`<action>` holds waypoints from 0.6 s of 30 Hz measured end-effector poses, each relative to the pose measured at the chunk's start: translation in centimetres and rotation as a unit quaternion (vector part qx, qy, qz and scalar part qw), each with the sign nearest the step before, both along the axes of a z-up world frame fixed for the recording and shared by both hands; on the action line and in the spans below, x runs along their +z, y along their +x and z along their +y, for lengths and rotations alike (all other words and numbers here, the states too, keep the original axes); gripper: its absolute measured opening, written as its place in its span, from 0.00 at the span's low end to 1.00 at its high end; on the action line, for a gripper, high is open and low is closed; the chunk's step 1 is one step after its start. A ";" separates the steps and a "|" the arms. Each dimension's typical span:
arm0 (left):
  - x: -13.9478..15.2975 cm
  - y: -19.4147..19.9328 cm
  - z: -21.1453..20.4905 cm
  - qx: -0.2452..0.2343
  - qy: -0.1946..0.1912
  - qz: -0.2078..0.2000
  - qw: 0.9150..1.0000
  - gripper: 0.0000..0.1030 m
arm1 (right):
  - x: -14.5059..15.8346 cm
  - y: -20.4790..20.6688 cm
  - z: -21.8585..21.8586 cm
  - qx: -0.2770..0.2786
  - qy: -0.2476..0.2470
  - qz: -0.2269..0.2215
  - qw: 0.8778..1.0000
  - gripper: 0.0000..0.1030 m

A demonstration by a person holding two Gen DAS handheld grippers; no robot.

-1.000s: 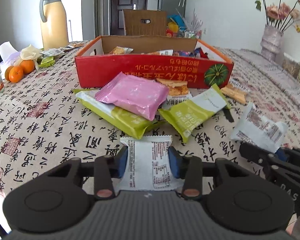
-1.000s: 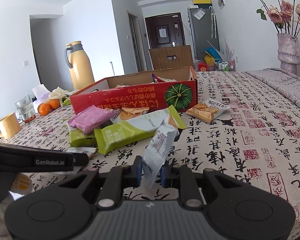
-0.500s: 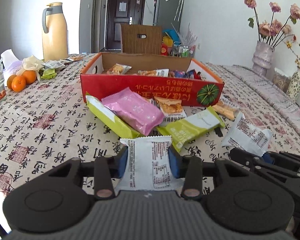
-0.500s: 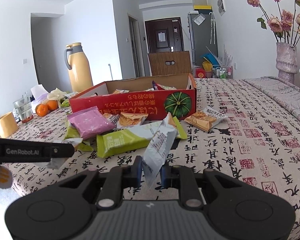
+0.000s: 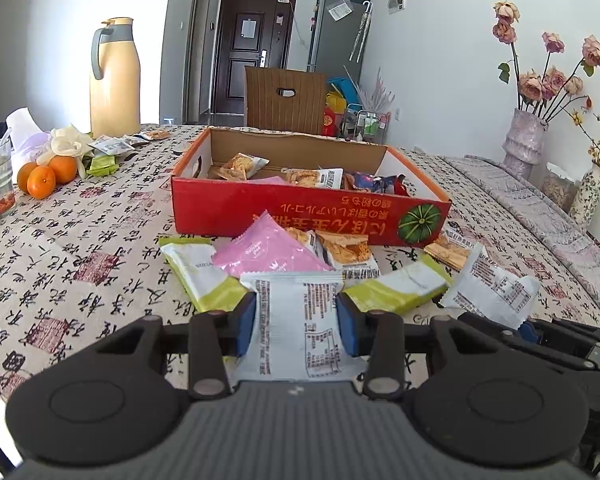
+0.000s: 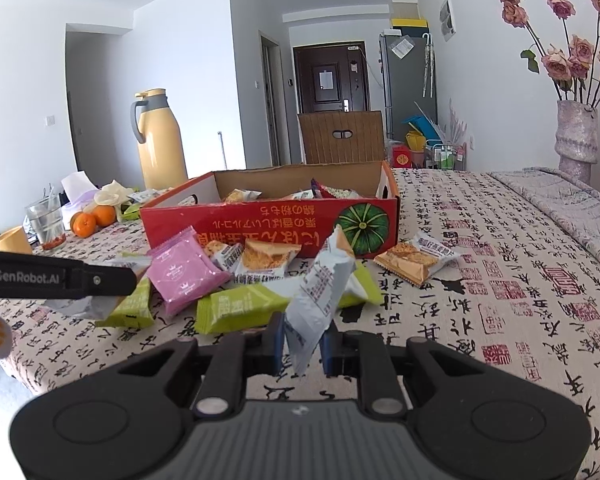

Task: Organize snacks
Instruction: 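Carry both white packets into the box and open both grippers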

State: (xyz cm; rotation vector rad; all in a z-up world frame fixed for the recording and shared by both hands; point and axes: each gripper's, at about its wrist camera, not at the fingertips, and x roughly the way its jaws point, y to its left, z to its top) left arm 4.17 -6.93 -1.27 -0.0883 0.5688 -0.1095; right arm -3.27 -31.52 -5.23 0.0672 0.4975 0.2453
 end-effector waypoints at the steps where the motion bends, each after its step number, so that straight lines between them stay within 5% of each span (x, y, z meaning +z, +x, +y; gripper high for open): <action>1: 0.1 0.2 0.0 0.000 -0.001 -0.002 1.000 0.41 | 0.1 0.2 0.1 0.001 0.000 -0.001 1.000 0.17; 18: 4.4 8.2 0.6 0.005 -0.010 -0.051 0.999 0.41 | 4.3 8.6 1.9 0.010 0.003 -0.043 0.999 0.17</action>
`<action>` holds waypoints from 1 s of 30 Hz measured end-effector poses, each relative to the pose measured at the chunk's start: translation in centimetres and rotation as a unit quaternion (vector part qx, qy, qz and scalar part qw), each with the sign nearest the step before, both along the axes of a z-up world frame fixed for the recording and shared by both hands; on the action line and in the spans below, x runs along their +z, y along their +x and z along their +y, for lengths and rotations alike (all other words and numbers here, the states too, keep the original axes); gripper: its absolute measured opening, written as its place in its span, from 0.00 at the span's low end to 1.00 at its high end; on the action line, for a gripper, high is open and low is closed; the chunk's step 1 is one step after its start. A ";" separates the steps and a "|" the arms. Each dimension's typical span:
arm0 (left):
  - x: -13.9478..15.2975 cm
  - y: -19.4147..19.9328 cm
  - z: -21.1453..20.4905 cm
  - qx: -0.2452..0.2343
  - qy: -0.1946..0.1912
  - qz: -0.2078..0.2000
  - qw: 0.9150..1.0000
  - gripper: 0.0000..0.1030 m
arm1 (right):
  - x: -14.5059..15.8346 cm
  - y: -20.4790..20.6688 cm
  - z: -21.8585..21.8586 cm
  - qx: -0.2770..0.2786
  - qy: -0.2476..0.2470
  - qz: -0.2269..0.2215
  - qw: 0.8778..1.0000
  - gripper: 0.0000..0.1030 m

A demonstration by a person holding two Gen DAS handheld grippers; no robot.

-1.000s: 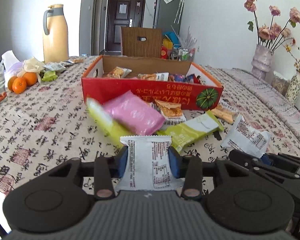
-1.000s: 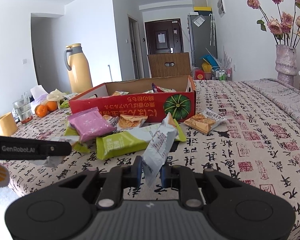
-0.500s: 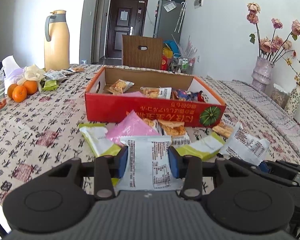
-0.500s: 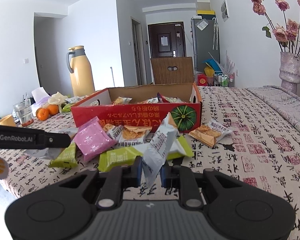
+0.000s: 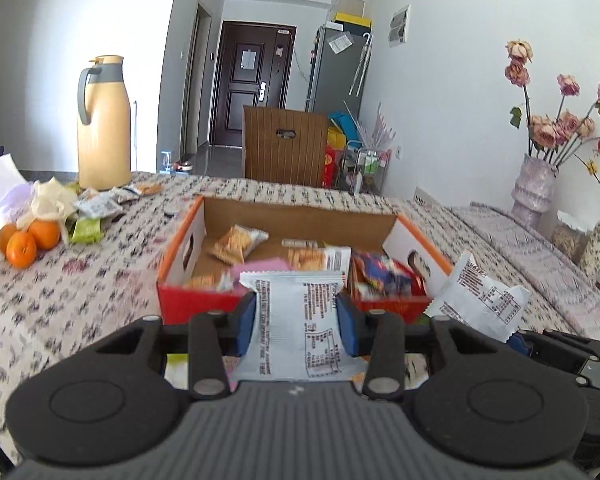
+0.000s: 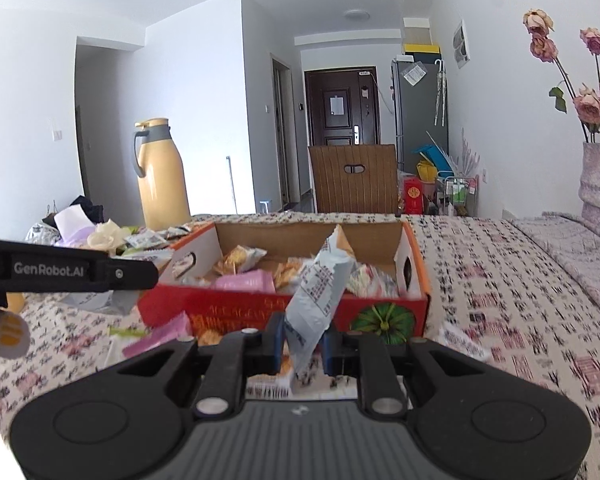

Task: Organize snacks
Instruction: 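Carry both white packets into the box and open both grippers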

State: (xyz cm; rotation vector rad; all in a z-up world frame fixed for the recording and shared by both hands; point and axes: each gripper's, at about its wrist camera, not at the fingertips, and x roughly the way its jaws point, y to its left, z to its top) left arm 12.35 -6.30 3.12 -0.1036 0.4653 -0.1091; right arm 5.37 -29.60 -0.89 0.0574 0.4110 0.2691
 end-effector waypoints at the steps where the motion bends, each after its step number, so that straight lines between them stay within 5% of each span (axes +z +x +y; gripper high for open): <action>1: 0.2 0.7 0.0 0.000 0.000 -0.002 1.000 0.41 | 0.3 0.7 0.1 0.000 0.001 -0.002 1.000 0.17; 16: 1.2 10.4 2.1 0.020 0.001 -0.009 1.000 0.41 | 1.5 10.6 3.6 0.014 -0.015 -0.005 1.000 0.17; 30: -2.1 15.4 3.8 0.039 -0.013 0.031 0.999 0.45 | -1.3 14.8 4.5 0.010 -0.029 0.036 0.999 0.19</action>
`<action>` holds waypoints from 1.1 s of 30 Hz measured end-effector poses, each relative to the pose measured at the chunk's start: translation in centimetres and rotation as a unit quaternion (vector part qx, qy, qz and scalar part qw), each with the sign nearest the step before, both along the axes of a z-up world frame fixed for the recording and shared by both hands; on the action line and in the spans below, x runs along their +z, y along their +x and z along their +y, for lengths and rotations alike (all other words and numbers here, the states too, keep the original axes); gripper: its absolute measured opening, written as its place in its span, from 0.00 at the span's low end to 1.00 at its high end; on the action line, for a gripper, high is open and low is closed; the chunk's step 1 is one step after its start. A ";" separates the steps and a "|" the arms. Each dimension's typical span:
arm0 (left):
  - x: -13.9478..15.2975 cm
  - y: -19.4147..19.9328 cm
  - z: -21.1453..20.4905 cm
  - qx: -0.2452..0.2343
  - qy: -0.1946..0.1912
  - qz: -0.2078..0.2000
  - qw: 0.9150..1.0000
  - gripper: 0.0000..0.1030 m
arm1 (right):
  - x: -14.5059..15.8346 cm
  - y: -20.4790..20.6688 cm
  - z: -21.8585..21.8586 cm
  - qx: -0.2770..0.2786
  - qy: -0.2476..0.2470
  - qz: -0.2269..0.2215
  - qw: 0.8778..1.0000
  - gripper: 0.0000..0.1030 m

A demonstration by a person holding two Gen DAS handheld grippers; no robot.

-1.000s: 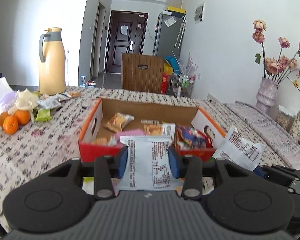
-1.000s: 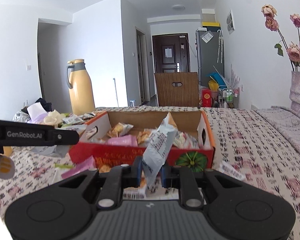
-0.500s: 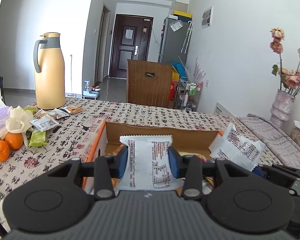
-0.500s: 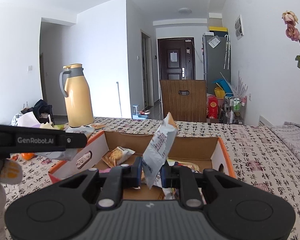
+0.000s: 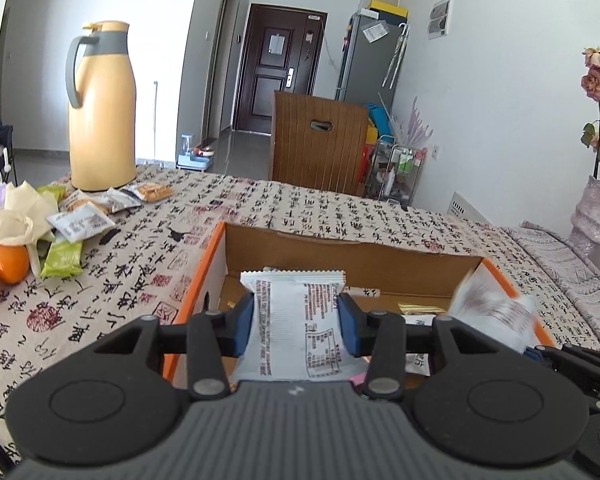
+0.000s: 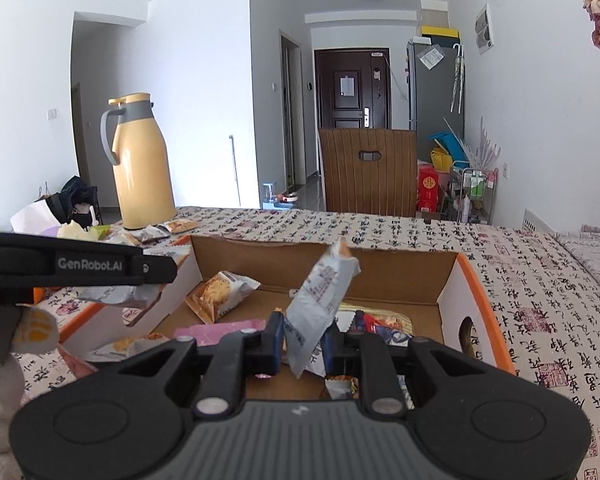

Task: Organize snacks
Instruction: 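Carry both white packets into the box and open both grippers, then move both tools back over the snacks beside the box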

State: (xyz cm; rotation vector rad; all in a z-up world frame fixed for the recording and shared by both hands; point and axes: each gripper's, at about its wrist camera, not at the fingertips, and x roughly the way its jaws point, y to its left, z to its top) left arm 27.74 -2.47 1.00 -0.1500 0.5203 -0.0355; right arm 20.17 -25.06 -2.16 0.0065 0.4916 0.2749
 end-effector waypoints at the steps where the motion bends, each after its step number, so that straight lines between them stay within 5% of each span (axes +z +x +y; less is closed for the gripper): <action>1: 0.0 -0.1 0.0 0.001 -0.001 0.000 1.000 0.46 | 0.0 0.0 -0.1 -0.002 -0.001 0.001 1.000 0.22; 2: 0.1 -0.1 0.1 0.003 -0.001 -0.002 1.000 0.49 | 0.0 0.0 -0.2 -0.004 0.000 0.001 1.000 0.26; 5: 0.7 -0.7 0.1 0.013 0.003 -0.017 1.000 0.81 | 0.6 -0.5 -0.5 -0.018 -0.004 -0.012 1.000 0.57; 7: 1.2 -1.2 0.1 0.022 0.006 -0.028 0.999 1.00 | 1.1 -1.1 -0.6 -0.026 -0.005 -0.021 0.999 0.88; 9: 1.8 -1.8 0.2 0.022 0.002 -0.034 0.999 1.00 | 1.5 -1.5 -0.7 -0.034 -0.006 -0.027 0.999 1.00; 33: 3.6 -9.2 0.9 0.019 -0.006 -0.044 0.999 1.00 | 3.2 -8.6 -3.3 -0.071 -0.006 -0.023 0.997 1.00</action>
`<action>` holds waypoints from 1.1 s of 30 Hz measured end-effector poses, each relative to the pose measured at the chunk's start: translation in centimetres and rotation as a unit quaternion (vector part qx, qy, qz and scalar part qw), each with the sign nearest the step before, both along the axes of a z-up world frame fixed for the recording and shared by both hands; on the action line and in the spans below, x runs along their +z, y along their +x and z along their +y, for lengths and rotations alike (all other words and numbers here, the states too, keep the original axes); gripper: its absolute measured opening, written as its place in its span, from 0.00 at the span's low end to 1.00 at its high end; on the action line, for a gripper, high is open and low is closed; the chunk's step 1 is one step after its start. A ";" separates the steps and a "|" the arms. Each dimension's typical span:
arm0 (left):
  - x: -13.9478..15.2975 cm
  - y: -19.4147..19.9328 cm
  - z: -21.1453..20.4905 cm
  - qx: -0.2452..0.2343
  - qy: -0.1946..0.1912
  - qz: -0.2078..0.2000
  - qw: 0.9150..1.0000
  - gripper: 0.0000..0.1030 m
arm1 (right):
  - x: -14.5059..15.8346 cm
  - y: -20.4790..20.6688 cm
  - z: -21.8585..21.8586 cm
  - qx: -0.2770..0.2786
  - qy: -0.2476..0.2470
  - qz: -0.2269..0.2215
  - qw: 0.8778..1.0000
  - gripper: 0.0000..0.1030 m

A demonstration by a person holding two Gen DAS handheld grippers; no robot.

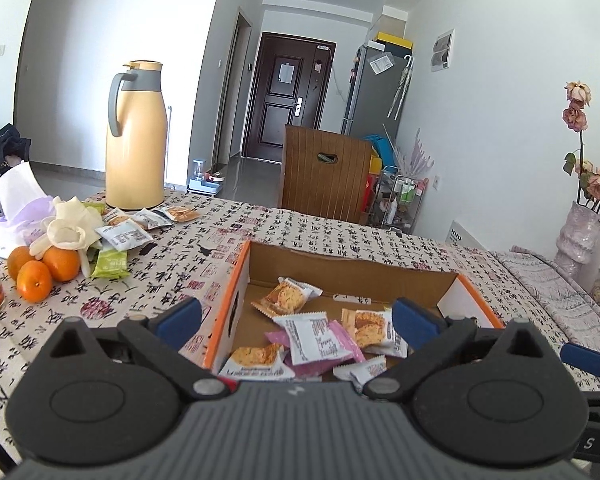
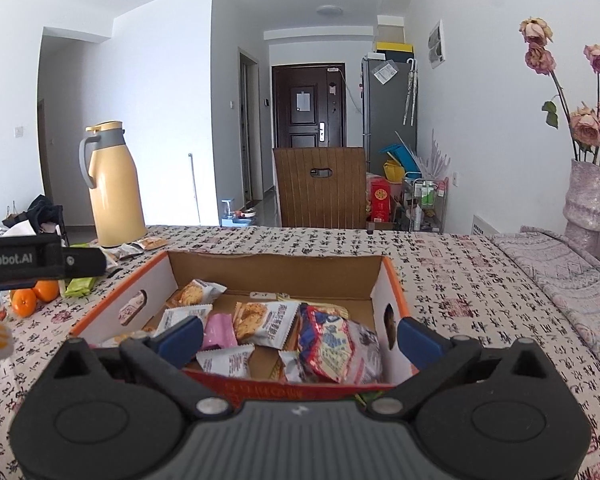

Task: Organize snacks
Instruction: 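Move both tools back over the snacks beside the box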

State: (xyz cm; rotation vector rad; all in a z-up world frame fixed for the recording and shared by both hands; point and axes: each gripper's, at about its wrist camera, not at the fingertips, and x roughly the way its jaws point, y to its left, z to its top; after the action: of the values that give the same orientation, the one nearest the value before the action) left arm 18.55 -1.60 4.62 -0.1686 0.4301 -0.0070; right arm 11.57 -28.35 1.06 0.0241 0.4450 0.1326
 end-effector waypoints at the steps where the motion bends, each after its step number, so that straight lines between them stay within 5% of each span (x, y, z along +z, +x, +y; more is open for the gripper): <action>1: -0.1 -0.3 0.1 0.000 0.000 0.001 1.000 1.00 | -0.1 -0.4 -0.2 -0.002 0.000 0.002 1.000 1.00; 24: -6.5 -6.2 2.7 -0.017 -0.002 0.069 0.998 1.00 | -4.8 -8.2 -5.3 -0.061 -0.006 0.060 0.996 1.00; 33: -6.7 -6.5 2.5 -0.019 0.002 0.073 0.997 1.00 | -4.8 -5.7 -7.2 -0.067 -0.043 0.066 0.995 1.00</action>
State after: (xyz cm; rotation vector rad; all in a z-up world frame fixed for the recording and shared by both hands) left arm 12.04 0.91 -2.07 -0.1570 0.5798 -0.0314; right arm 5.83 -35.55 -3.77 -0.0218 0.5789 -0.0211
